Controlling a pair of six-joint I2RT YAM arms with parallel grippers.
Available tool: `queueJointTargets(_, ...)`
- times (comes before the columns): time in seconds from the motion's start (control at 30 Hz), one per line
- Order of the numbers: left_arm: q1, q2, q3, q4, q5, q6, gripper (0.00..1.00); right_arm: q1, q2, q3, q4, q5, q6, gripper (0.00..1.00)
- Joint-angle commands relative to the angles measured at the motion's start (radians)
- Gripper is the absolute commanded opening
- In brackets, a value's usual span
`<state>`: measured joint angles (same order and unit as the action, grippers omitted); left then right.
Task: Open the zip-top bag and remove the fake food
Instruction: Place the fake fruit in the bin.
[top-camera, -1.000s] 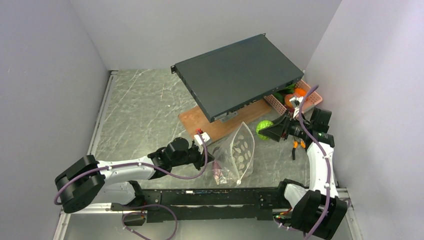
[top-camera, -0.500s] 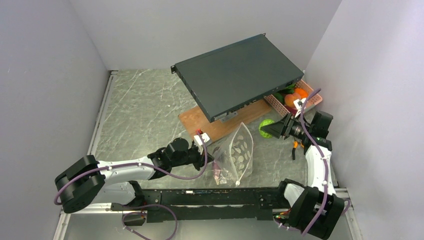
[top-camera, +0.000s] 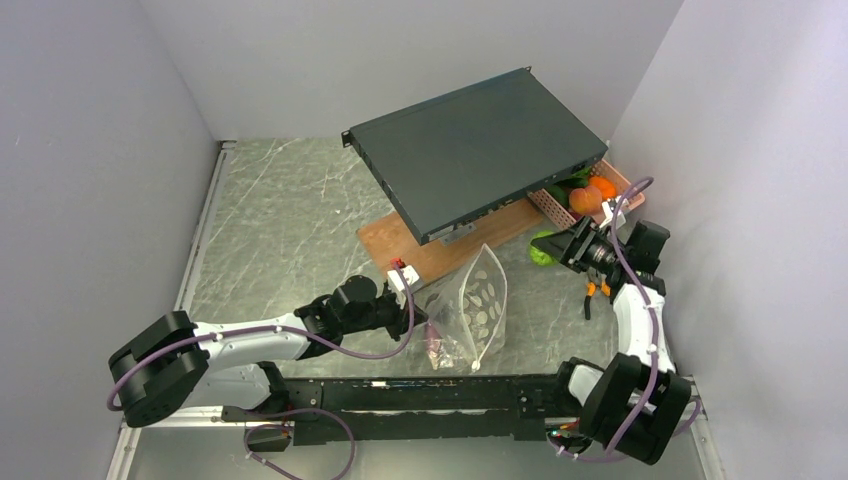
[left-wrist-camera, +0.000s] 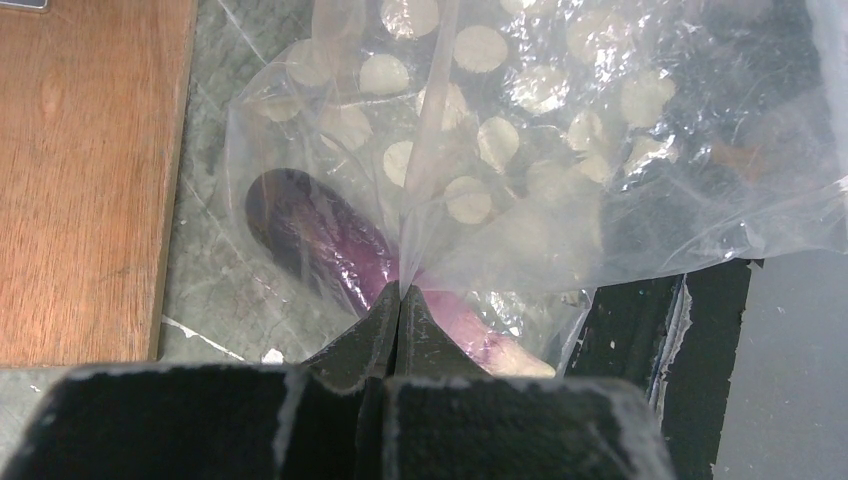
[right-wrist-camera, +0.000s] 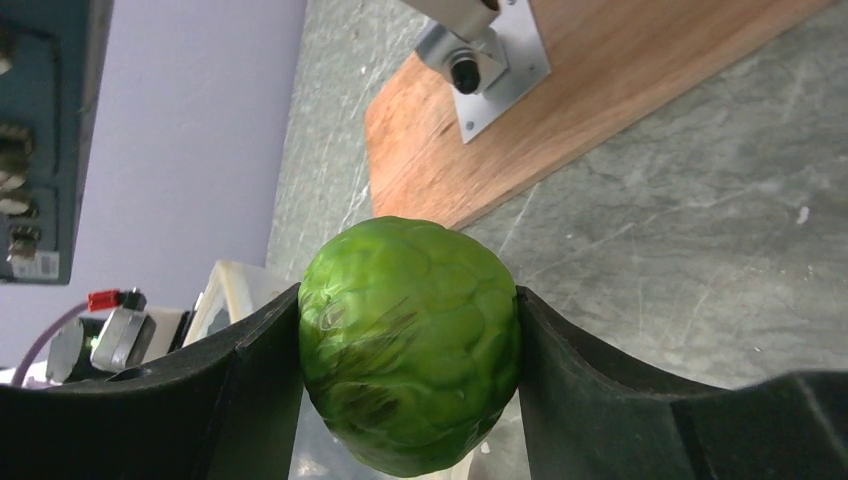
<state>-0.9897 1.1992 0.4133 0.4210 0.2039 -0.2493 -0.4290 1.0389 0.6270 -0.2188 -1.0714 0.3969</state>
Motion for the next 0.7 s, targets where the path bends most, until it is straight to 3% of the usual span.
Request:
queueJointTargets(0.0, -0.001, -0.027, -0.003, 0.016, -0.008, 0.013, 0.0, -0.01, 0.06, 0.035, 0.051, 0.065, 0.065, 0.0)
queueJointTargets(0.43, 0.0, -0.01, 0.016, -0.003, -0.005, 0.034, 0.0, -0.01, 0.217, 0.127, 0.197, 0.294, 0.144, 0.0)
queueJointTargets(0.67, 0.006, 0.005, 0.034, -0.013, 0.0, 0.045, 0.0, -0.01, 0.393, 0.299, 0.123, 0.25, 0.14, 0.0)
